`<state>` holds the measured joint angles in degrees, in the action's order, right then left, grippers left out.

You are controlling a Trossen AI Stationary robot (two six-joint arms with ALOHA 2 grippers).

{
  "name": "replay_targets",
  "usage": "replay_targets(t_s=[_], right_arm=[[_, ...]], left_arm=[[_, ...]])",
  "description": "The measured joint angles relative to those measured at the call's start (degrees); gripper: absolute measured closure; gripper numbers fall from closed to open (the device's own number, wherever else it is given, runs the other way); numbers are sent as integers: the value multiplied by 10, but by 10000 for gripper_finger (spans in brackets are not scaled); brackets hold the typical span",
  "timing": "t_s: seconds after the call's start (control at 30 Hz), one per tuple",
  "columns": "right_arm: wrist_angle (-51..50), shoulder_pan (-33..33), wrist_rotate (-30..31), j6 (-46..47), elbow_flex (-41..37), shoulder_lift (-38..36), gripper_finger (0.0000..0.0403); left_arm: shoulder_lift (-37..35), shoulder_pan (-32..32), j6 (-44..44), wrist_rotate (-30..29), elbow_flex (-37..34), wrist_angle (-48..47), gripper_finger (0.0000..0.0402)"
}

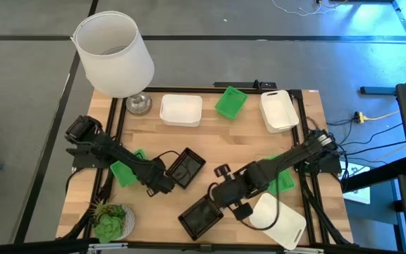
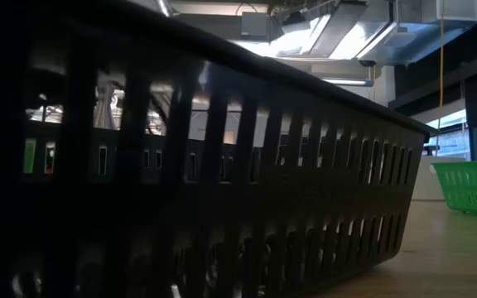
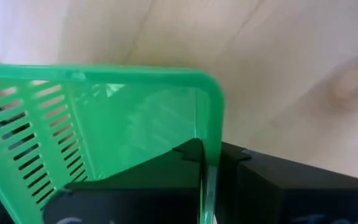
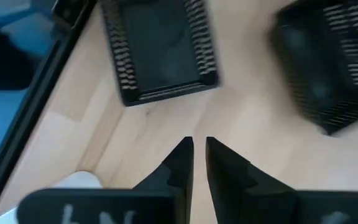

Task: Stack baskets by color
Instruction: Stack the bottom left green bin on the top green bin

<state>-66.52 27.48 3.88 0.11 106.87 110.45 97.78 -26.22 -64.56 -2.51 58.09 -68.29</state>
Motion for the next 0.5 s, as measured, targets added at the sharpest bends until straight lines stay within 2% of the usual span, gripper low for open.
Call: replay_targets(t_s=[0.27, 0.5], right_arm=[[-22, 10, 87, 76, 0, -83, 360], [-91, 46, 180, 157, 0, -134, 360]], left_arm=[[-3, 0, 28, -62, 92, -96, 401], [-3, 3, 45, -131, 205, -121, 401]])
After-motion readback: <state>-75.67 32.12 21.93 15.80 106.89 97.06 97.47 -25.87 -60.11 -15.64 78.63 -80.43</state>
